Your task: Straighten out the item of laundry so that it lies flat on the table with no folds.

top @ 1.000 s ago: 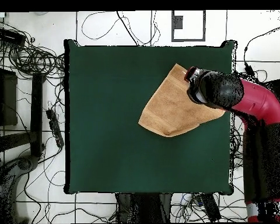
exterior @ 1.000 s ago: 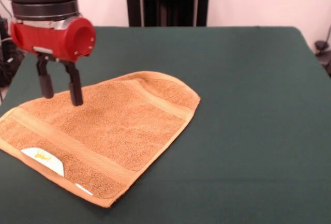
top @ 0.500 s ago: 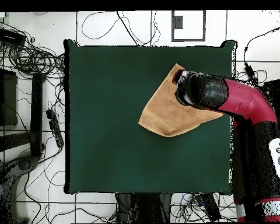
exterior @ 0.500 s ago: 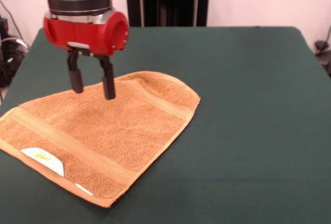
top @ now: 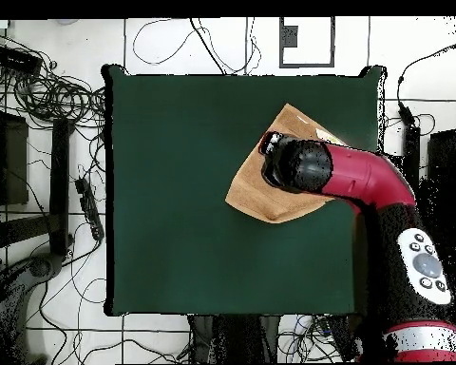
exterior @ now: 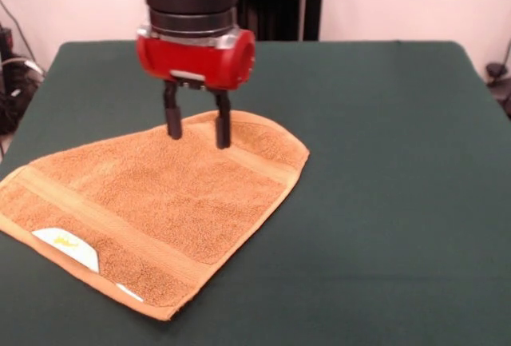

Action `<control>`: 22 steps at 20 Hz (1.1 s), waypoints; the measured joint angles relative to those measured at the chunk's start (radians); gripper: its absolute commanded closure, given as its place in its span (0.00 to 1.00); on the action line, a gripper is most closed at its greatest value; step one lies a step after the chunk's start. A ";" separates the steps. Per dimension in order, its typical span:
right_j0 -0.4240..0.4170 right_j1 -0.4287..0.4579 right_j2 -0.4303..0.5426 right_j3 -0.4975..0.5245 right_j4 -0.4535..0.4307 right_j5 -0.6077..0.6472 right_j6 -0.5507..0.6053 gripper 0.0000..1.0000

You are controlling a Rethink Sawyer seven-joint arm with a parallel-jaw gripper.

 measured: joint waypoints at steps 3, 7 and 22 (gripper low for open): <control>0.026 0.000 -0.020 0.022 0.008 -0.031 0.000 0.00; 0.055 0.001 -0.044 0.048 0.030 -0.087 0.005 0.00; 0.142 0.079 -0.122 0.087 0.154 -0.297 0.010 0.00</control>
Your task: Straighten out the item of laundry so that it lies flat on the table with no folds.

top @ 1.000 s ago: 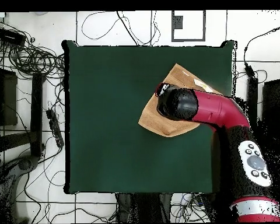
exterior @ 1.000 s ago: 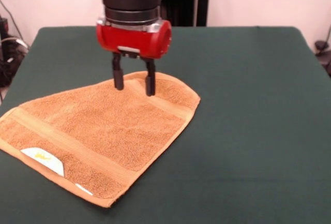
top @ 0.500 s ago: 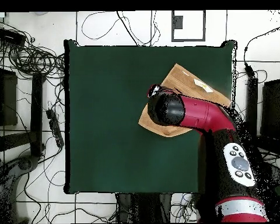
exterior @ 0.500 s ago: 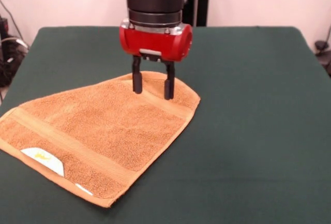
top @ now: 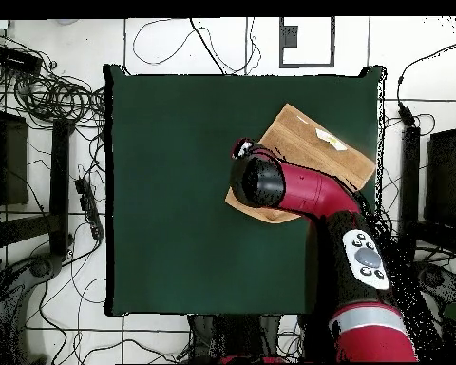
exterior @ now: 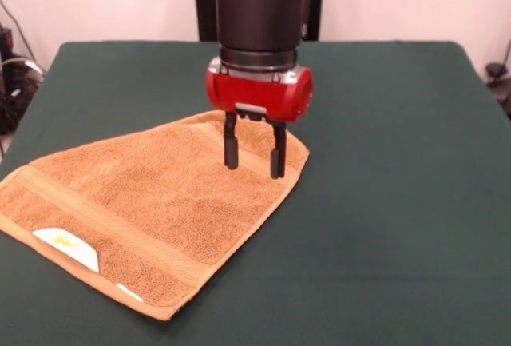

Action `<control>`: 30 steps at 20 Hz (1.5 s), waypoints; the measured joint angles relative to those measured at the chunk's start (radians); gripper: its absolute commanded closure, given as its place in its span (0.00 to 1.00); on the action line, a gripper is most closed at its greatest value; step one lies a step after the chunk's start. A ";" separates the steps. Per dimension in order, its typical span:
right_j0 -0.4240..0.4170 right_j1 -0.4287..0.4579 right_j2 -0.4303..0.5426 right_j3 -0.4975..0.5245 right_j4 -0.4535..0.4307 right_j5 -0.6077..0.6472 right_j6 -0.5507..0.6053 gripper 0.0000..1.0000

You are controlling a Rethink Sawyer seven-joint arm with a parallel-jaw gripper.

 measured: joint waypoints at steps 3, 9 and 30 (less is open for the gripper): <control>0.012 0.019 -0.012 0.003 0.018 -0.012 0.000 0.00; 0.046 0.065 -0.037 0.005 0.055 -0.036 0.000 0.00; 0.128 0.186 -0.104 0.011 0.171 -0.155 0.000 0.00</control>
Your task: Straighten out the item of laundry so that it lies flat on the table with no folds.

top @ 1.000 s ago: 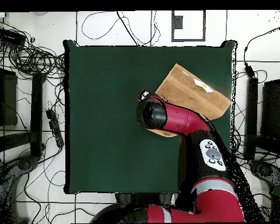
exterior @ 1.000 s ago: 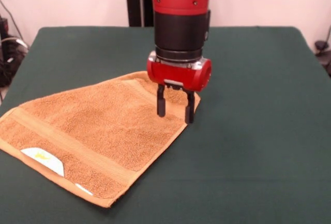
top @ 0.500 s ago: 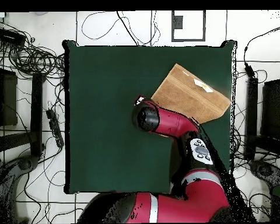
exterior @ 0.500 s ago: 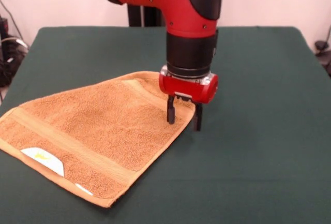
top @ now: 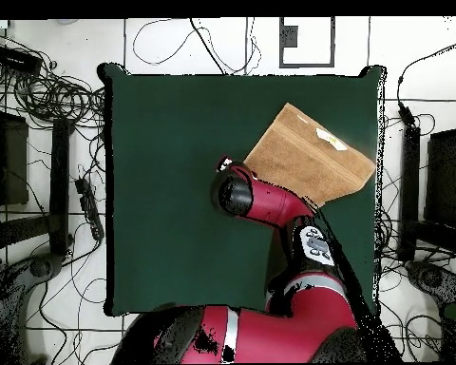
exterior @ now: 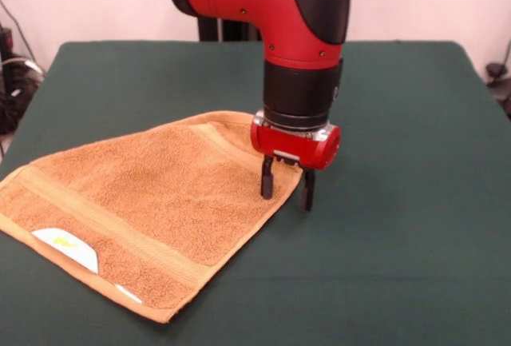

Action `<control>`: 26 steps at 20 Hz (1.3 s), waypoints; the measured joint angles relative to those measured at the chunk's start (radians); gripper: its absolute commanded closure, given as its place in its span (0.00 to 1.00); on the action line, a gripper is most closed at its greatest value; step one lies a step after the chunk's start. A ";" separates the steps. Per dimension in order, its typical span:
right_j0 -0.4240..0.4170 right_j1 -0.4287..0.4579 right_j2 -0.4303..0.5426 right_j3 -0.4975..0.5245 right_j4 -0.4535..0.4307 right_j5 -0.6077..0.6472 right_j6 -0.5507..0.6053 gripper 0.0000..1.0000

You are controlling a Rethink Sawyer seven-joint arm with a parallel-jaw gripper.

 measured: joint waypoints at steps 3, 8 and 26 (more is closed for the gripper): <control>0.002 0.001 -0.002 0.000 0.009 0.000 0.000 0.00; 0.010 0.003 -0.012 0.001 0.033 -0.001 0.000 0.00; 0.061 0.021 -0.077 0.007 0.108 -0.039 0.000 1.00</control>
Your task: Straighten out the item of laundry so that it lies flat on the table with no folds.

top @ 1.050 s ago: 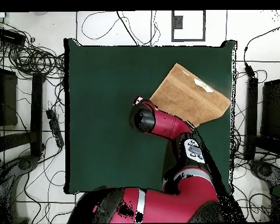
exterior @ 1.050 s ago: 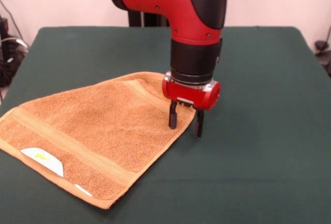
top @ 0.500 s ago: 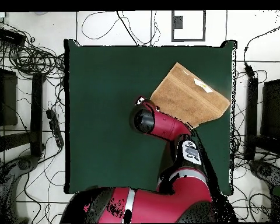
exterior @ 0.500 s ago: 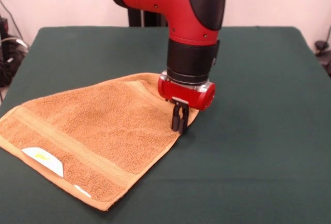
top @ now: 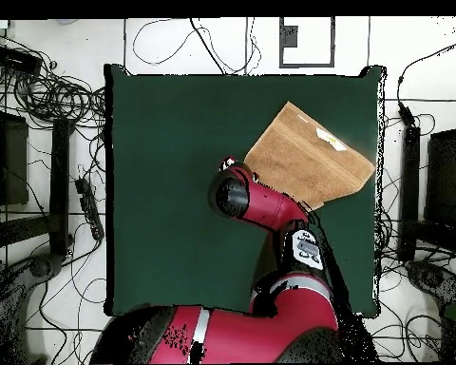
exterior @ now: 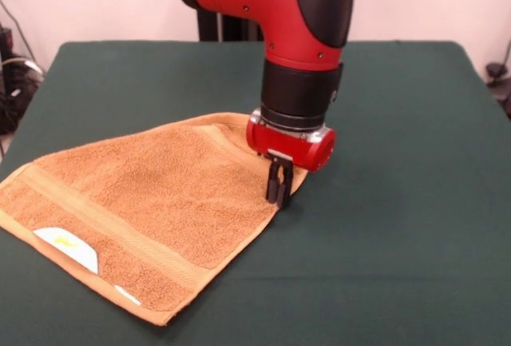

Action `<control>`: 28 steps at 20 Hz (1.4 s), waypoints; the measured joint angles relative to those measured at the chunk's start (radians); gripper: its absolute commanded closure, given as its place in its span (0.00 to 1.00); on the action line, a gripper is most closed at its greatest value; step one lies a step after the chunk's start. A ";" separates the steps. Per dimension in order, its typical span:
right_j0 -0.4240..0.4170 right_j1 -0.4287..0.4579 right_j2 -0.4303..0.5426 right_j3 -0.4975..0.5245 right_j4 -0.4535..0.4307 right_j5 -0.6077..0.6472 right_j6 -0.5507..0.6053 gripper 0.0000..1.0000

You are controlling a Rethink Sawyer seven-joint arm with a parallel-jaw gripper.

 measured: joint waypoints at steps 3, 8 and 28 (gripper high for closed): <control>0.021 -0.002 -0.016 0.010 0.046 0.000 0.001 1.00; 0.123 -0.023 -0.074 0.037 0.155 0.029 0.025 1.00; 0.349 -0.164 -0.238 0.036 0.262 0.371 0.294 0.00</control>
